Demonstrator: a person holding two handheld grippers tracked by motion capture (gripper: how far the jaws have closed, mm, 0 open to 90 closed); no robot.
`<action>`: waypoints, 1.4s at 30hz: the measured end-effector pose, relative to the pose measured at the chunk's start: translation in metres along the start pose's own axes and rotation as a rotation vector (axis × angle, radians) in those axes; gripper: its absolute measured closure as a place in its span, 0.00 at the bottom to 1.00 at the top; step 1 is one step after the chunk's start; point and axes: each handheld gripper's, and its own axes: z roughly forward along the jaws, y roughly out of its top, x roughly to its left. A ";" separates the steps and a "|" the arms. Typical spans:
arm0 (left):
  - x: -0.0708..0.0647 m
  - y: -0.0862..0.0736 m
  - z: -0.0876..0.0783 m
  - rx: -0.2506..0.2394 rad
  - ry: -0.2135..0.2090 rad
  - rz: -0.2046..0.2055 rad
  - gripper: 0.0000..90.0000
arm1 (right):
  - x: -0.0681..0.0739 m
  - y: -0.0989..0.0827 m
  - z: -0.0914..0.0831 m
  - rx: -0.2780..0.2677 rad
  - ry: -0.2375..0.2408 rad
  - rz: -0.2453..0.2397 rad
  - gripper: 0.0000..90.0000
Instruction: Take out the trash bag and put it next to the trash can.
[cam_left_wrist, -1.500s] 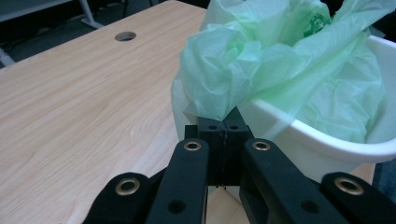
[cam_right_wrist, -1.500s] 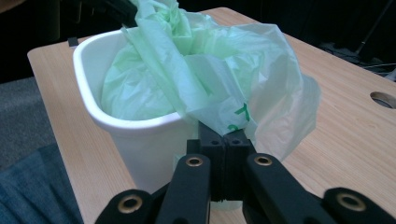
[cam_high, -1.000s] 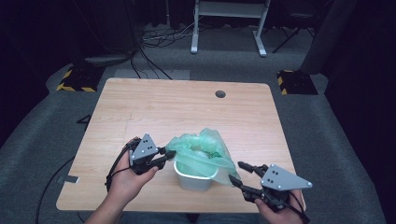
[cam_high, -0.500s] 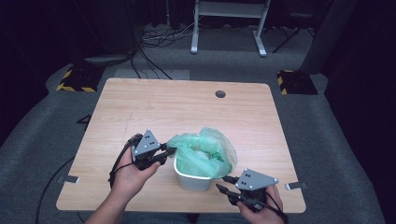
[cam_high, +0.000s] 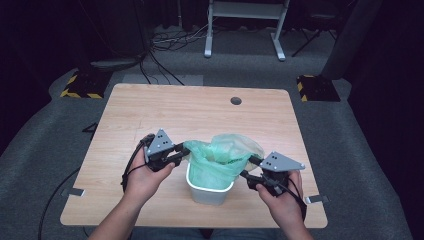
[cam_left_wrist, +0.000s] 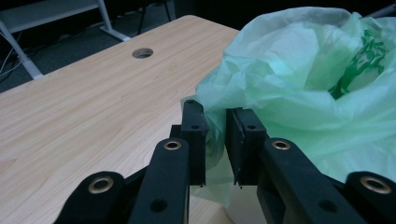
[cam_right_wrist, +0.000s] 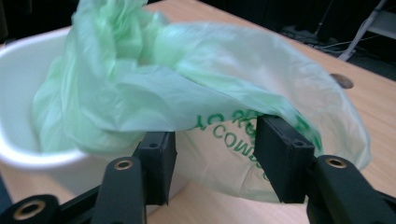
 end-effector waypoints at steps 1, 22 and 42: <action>0.000 0.002 0.001 -0.003 0.007 0.011 0.87 | -0.002 0.003 0.001 -0.014 0.002 0.011 0.53; -0.026 0.025 0.027 -0.012 -0.116 0.059 0.93 | 0.021 0.050 0.059 -0.022 0.204 -0.040 0.29; -0.031 0.020 0.015 -0.067 -0.121 0.033 0.70 | 0.022 0.047 0.065 0.017 0.250 -0.102 0.97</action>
